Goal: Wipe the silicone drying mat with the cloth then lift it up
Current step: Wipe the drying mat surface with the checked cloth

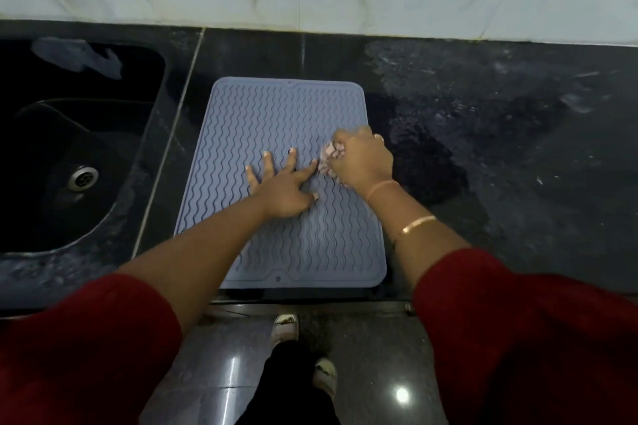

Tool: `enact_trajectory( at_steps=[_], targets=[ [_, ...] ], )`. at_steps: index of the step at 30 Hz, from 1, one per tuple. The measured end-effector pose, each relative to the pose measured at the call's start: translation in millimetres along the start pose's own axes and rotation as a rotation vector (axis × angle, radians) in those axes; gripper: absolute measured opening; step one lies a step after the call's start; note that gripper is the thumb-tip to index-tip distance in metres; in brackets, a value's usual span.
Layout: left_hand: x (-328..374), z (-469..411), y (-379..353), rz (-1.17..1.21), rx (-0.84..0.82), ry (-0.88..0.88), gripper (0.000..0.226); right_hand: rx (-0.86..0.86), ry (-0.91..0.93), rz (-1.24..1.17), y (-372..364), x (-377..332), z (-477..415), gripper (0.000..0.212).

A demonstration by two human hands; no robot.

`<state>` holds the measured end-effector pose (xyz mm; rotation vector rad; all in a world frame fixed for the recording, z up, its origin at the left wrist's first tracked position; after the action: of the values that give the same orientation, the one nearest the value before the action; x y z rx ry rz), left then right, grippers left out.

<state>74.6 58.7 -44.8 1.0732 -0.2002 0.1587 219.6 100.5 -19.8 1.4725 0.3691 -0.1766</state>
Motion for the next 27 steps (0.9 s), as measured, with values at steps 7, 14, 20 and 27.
enact_trajectory(
  at_steps=[7, 14, 20, 27],
  targets=[
    [2, -1, 8, -0.055, -0.080, 0.037, 0.083, -0.096, 0.256, 0.018, -9, 4, 56, 0.034],
    [5, 3, 9, -0.001, -0.057, 0.071, 0.083, -0.344, 0.250, -0.014, -3, 11, 122, 0.031],
    [6, 2, 13, -0.035, -0.103, 0.064, 0.085, -0.083, 0.132, -0.065, 1, 10, 39, 0.021],
    [7, 1, 14, -0.068, -0.121, 0.088, 0.085, -0.049, 0.075, -0.046, -1, 10, -8, 0.031]
  ],
)
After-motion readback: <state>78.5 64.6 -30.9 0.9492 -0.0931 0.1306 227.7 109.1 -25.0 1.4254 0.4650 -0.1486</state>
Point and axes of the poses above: each hand's wrist, its own z-axis away from the middle knuckle, its own y-axis out of the back of the hand, x = y × z, the point moved 1 cm from there along -z, towards the middle knuckle, and after that the axes turned 3 degrees about -z, right-handed, at the moved point
